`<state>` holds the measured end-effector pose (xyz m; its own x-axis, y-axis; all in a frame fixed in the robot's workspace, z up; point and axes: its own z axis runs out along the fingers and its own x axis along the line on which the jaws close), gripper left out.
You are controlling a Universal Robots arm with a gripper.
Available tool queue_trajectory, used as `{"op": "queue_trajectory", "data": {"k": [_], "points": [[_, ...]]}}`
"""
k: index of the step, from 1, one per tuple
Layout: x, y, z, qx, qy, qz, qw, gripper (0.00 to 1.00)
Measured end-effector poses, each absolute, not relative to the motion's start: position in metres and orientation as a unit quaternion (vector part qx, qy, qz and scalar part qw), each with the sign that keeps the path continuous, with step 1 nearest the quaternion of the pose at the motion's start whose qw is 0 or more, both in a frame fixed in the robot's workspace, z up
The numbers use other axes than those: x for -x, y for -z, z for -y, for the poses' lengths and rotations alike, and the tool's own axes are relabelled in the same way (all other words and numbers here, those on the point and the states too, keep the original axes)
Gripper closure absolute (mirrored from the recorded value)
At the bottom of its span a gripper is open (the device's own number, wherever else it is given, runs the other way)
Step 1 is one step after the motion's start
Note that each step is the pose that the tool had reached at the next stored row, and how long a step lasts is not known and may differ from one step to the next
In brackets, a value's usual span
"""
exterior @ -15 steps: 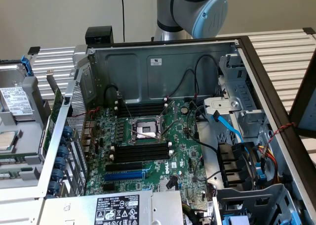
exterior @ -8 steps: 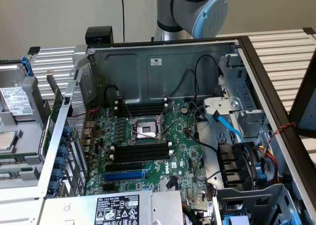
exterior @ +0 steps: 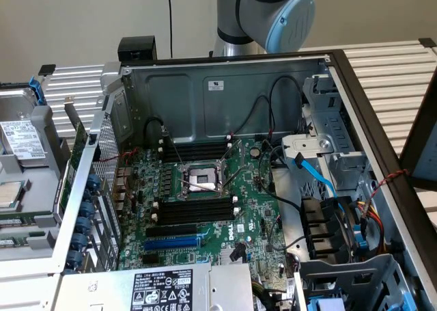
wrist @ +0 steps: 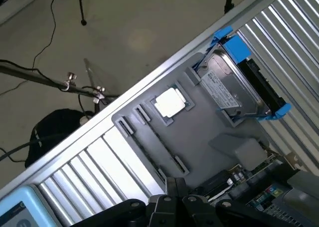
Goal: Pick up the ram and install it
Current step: 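Reach for the ram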
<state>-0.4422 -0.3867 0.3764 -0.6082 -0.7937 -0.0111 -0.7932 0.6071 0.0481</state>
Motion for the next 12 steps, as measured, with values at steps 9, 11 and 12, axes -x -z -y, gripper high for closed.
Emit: {"op": "queue_trajectory", "data": {"k": [9, 11, 12], "points": [[0.4421, -0.3763, 0.3867, -0.489, 0.023, 0.872, 0.006, 0.89], [0.4421, -0.3763, 0.3867, -0.497, 0.023, 0.867, 0.006, 0.89], [0.4421, -0.3763, 0.3867, -0.501, 0.023, 0.865, 0.005, 0.89]]}}
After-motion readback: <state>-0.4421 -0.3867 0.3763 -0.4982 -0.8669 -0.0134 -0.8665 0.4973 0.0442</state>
